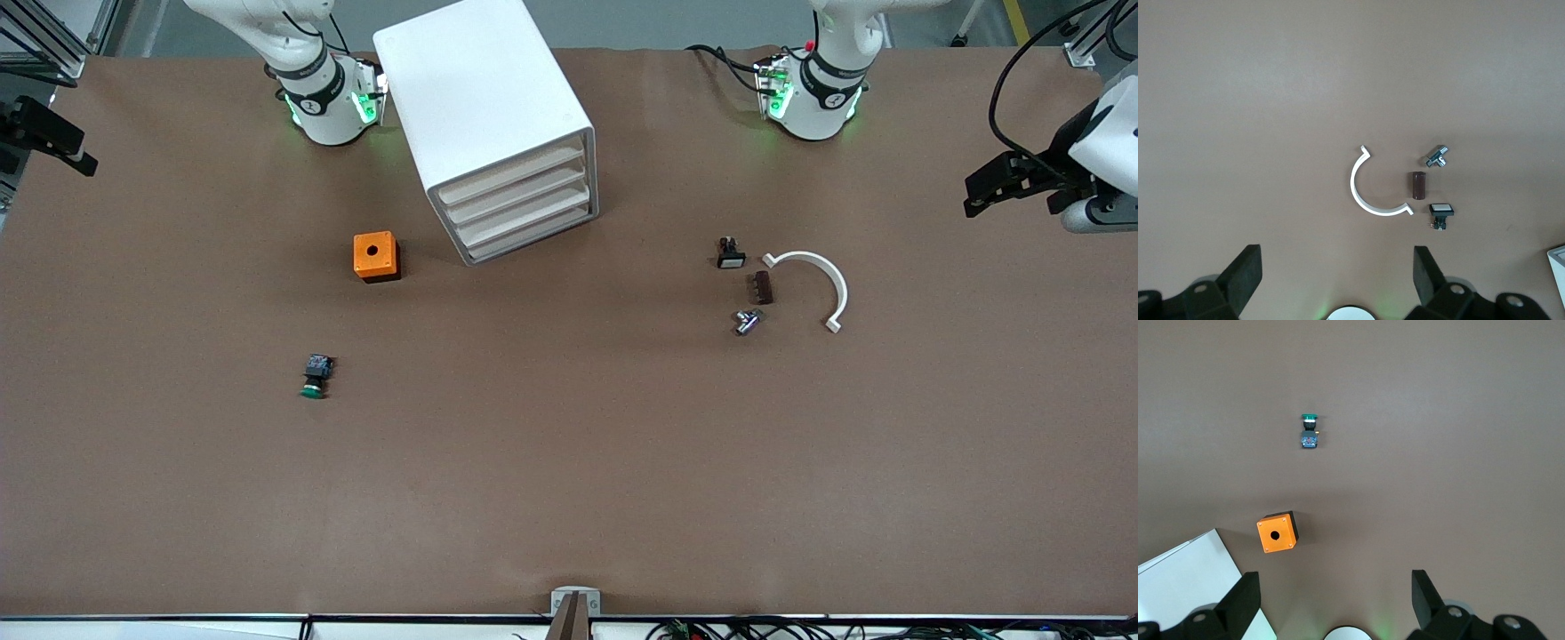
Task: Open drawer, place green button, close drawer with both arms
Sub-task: 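Reach the left gripper toward the bottom drawer front of the white cabinet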
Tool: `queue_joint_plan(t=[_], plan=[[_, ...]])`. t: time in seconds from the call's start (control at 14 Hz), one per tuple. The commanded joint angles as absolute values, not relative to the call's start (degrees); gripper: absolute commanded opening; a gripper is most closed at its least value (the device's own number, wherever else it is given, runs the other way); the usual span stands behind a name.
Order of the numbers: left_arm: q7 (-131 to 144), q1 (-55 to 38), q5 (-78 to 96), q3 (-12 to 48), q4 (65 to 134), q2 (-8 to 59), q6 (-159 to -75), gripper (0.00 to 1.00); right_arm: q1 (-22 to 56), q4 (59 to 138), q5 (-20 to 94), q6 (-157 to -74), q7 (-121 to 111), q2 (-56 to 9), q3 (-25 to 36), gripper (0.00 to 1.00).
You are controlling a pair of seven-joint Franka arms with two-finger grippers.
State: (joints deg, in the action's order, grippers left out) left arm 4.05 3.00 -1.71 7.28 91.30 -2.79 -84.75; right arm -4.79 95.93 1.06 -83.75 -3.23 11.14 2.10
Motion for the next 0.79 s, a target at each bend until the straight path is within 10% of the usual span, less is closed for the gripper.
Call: queue_joint_plan(t=[0.0, 0.71], plan=[[3.6, 3.3, -2.7, 7.6, 89.6, -1.9, -83.8, 1.0, -5.3, 96.7, 1.1, -83.6, -3.3, 12.0, 1.9, 1.0], [10.7, 0.0, -2.5, 8.2, 85.7, 14.2, -88.6, 1.0, -5.4, 96.6, 1.1, -83.3, -3.3, 12.0, 1.9, 1.0]])
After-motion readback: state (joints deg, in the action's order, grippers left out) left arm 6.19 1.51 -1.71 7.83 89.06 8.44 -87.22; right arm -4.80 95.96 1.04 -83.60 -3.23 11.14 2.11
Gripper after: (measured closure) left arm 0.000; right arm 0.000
